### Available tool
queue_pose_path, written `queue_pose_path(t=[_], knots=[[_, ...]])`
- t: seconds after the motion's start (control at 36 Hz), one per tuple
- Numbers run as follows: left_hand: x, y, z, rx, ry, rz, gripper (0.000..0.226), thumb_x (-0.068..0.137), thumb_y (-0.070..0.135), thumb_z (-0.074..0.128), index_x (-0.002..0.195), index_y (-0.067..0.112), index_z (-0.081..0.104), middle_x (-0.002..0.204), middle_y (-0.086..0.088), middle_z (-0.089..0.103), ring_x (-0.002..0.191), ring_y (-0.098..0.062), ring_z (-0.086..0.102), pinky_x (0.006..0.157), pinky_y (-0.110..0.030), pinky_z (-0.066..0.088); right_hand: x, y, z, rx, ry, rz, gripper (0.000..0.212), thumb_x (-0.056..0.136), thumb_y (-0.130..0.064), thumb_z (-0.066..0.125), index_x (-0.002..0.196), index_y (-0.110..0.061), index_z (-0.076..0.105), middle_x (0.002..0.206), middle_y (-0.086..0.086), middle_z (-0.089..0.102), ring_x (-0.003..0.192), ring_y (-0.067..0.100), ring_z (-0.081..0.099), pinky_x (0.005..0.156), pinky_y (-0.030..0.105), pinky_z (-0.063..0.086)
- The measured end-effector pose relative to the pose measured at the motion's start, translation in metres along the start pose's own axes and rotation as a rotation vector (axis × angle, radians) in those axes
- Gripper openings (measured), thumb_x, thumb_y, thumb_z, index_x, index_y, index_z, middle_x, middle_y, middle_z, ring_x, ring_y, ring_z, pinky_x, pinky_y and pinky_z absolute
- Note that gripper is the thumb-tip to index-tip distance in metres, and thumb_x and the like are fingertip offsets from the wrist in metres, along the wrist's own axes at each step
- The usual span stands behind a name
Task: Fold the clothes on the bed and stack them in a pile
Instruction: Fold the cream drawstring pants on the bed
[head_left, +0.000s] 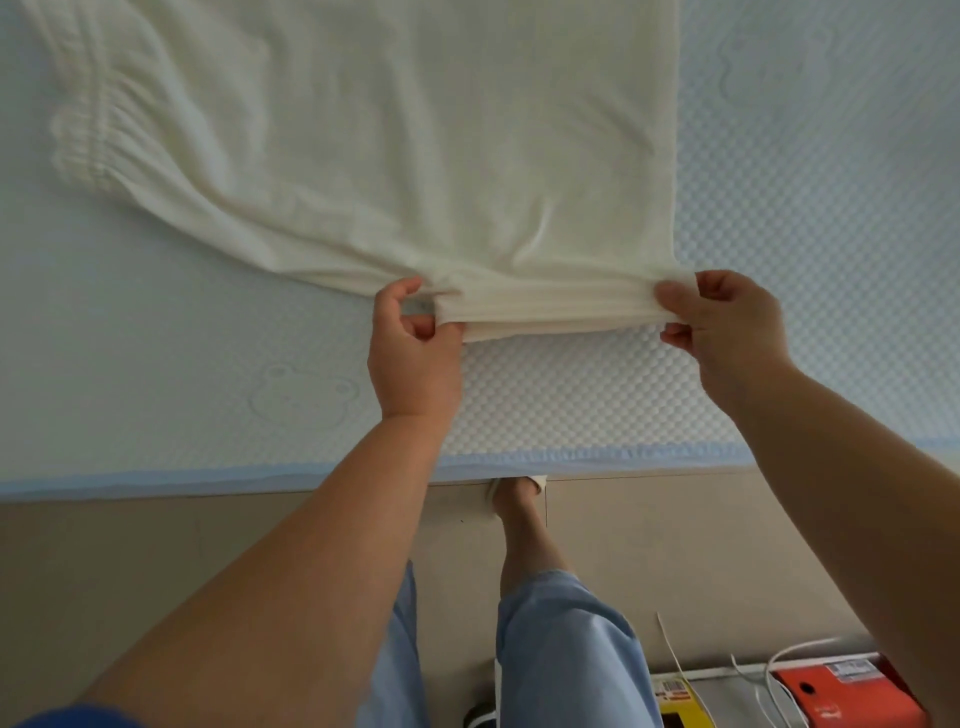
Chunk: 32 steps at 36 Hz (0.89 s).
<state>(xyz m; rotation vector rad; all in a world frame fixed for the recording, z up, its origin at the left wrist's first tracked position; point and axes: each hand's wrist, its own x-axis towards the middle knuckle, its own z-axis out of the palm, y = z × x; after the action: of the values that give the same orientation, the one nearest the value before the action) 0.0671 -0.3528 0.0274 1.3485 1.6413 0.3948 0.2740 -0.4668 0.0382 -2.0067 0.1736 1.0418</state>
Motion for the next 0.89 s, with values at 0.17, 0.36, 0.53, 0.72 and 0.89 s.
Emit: queue_pose_path(t=[0.17, 0.36, 0.53, 0.72, 0.89], knots=[[-0.001, 0.002, 0.001, -0.028, -0.037, -0.062, 0.033, 0.082, 0.013, 0.066, 0.102, 0.032, 0.047, 0.075, 0.011, 0.058, 0.061, 0.003, 0.057, 0.056, -0.015, 0.049, -0.014, -0.004, 0.005, 0.242, -0.155, 0.119, 0.023, 0.072, -0.02, 0.076, 0.09, -0.011, 0.065, 0.096, 0.003, 0.069, 0.081, 0.011, 0.07, 0.072, 0.02, 0.054], [-0.005, -0.001, -0.003, 0.134, -0.059, 0.093, 0.018, 0.086, 0.017, 0.061, 0.099, 0.027, 0.053, 0.081, 0.012, 0.054, 0.065, 0.002, 0.051, 0.056, -0.008, 0.037, -0.016, 0.013, 0.003, 0.098, -0.06, 0.076, 0.054, 0.075, 0.001, 0.072, 0.123, -0.014, 0.05, 0.113, -0.002, 0.058, 0.101, 0.015, 0.062, 0.082, 0.028, 0.054], [-0.016, -0.015, -0.02, 0.542, -0.141, 0.316, 0.031, 0.073, 0.024, 0.074, 0.102, 0.013, 0.068, 0.091, -0.008, 0.056, 0.08, -0.024, 0.057, 0.065, -0.026, 0.039, -0.035, 0.029, 0.008, -0.629, 0.155, -0.403, 0.064, 0.078, -0.008, 0.06, 0.136, -0.019, 0.037, 0.13, -0.001, 0.033, 0.112, 0.015, 0.044, 0.092, 0.031, 0.042], [-0.001, -0.009, -0.026, 0.776, -0.339, 0.739, 0.045, 0.059, 0.01, 0.072, 0.104, 0.01, 0.069, 0.096, -0.011, 0.063, 0.09, -0.034, 0.059, 0.08, -0.04, 0.042, -0.028, 0.033, 0.016, -1.251, -0.154, -0.892, 0.047, 0.065, -0.002, 0.069, 0.111, -0.008, 0.063, 0.115, 0.01, 0.06, 0.112, 0.033, 0.05, 0.097, 0.043, 0.033], [0.024, 0.001, -0.024, 0.853, -0.402, 0.793, 0.026, 0.064, 0.009, 0.076, 0.089, 0.015, 0.074, 0.083, -0.005, 0.062, 0.084, -0.03, 0.059, 0.079, -0.036, 0.03, -0.007, 0.02, 0.012, -1.326, -0.122, -1.083, 0.038, 0.064, -0.006, 0.069, 0.102, -0.006, 0.066, 0.097, 0.011, 0.065, 0.09, 0.035, 0.059, 0.082, 0.043, 0.043]])
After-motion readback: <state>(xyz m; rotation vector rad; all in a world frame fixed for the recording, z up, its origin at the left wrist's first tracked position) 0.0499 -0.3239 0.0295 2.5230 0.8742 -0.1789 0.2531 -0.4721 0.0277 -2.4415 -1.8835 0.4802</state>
